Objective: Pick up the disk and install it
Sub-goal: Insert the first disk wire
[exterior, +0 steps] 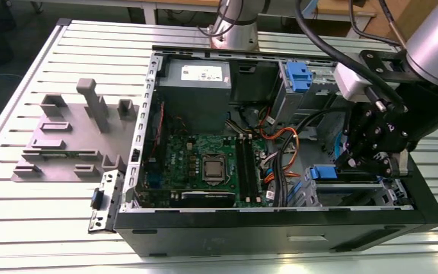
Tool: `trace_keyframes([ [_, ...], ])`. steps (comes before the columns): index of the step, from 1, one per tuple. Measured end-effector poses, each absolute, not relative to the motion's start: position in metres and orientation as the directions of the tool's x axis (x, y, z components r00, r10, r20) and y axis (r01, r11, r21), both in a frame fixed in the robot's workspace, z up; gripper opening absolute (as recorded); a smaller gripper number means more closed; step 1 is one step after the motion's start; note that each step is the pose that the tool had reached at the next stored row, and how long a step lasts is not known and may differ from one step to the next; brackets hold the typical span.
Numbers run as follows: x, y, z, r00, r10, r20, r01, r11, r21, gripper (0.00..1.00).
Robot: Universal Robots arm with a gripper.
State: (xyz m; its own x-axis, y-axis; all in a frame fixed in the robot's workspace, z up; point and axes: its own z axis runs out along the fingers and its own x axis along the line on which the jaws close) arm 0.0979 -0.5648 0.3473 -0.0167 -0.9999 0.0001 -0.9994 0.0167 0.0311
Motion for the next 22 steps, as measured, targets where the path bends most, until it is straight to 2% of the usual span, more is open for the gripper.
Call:
trace_keyframes([
  [22, 0.139, -0.560, 0.352, -0.017, -1.000, 0.000, -0.999, 0.017, 0.031, 0.11],
])
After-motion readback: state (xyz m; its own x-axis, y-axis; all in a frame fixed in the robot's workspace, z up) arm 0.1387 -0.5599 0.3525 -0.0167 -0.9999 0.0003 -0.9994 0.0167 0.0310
